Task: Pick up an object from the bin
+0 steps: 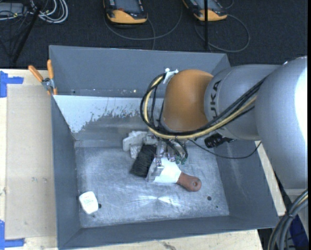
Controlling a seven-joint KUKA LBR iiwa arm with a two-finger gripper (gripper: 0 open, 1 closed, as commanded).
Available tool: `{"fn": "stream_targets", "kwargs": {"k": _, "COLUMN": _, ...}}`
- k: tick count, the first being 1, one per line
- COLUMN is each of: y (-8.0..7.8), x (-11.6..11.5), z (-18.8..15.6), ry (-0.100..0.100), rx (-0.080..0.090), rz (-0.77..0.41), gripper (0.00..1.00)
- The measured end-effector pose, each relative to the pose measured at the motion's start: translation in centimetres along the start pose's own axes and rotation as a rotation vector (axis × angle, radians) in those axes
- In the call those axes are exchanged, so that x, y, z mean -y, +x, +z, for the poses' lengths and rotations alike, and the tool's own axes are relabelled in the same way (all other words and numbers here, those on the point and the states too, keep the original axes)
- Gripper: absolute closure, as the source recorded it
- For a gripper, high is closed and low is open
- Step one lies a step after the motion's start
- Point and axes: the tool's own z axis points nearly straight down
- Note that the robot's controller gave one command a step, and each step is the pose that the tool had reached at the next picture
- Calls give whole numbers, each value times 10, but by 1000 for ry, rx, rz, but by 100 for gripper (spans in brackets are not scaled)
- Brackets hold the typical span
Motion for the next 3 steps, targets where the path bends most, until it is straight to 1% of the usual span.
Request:
{"fn": "stream_targets", "kwargs": {"k": 1, "y": -7, "x": 5, "z": 4, "ry": -35, "rx": -1, "rz": 158, "gripper": 100}}
{"fn": "stream_targets", "kwargs": {"k": 3, "y": -6, "x": 6, "z": 1, "ry": -33, "rx": -1, "rz": 157, "gripper": 100}}
